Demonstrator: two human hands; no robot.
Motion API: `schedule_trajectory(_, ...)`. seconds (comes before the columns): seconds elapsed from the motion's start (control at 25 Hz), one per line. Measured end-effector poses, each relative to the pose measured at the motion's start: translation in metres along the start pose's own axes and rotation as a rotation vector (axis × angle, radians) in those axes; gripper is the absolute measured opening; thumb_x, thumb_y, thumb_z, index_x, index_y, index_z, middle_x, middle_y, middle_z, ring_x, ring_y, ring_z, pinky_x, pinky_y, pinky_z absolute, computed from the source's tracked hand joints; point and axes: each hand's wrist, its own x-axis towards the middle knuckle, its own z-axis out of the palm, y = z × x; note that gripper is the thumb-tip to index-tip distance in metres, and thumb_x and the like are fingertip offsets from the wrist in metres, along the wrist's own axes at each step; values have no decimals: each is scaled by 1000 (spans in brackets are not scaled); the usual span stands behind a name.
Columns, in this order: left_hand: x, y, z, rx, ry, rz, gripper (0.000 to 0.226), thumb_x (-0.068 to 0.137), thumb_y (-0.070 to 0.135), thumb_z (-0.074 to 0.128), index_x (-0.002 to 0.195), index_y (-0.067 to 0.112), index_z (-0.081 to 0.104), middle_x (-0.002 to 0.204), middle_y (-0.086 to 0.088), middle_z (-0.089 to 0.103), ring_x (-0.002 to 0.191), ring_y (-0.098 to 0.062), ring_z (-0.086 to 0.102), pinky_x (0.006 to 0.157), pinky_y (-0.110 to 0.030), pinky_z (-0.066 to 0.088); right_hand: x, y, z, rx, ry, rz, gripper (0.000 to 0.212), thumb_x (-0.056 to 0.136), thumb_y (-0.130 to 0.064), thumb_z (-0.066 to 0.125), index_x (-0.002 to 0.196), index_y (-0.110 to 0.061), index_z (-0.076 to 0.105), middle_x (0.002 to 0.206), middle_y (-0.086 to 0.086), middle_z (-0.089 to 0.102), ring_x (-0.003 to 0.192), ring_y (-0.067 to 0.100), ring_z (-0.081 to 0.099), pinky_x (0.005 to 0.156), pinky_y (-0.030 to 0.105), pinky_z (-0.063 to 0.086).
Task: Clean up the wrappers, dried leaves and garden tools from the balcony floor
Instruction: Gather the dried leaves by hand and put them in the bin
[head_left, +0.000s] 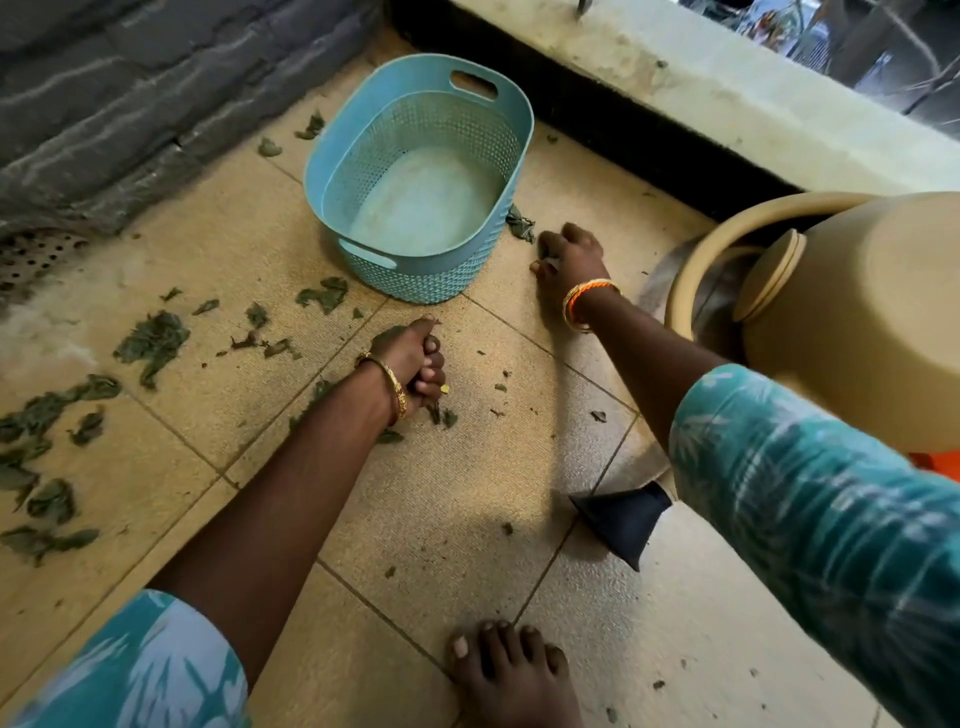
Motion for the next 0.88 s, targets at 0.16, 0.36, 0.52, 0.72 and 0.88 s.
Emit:
schedule_trajectory(0.16, 6, -11, 0, -40, -8, -9, 38, 101, 33, 41, 67, 16, 38, 40, 6, 39, 28, -4, 28, 27, -10, 18, -18, -7, 19, -126, 96, -119, 27, 94, -16, 49, 112, -5, 67, 116, 17, 60, 107, 33, 54, 86, 35, 48)
schedule_trajectory(0.36, -5, -22, 12, -51, -71, -22, 42, 103, 31, 37, 74, 7, 55, 52, -3, 64, 40, -7, 57, 34, -12, 39, -40, -20, -10, 142, 49, 47, 20, 86, -1, 59, 103, -1, 70, 103, 18, 69, 95, 27, 65, 90, 34, 52)
schedule_trajectory(0.52, -12, -31, 24, -90, -91, -44, 48, 104, 34, 30, 91, -2, 59, 71, -12, 70, 64, -16, 69, 56, -26, 56, -122, -51, -23, 219, -18, -187, 22, 83, 0, 64, 102, -6, 71, 98, 10, 71, 88, 19, 66, 84, 27, 53)
schedule_trajectory(0.72, -21, -50, 39, 26, -81, -71, 43, 101, 38, 35, 75, 11, 56, 63, -5, 63, 66, -16, 55, 55, -26, 44, -177, -71, -5, 4, -88, -141, 37, 88, -14, 57, 125, -13, 55, 95, 17, 63, 92, 31, 55, 71, 35, 43)
schedule_trajectory(0.88, -23, -57, 42, 127, -39, -17, 33, 101, 28, 36, 70, 20, 44, 60, 5, 49, 52, -7, 47, 45, -18, 38, -193, -72, -23, 331, -51, -31, 52, 85, -5, 51, 135, -15, 42, 116, 17, 61, 108, 27, 53, 92, 35, 40)
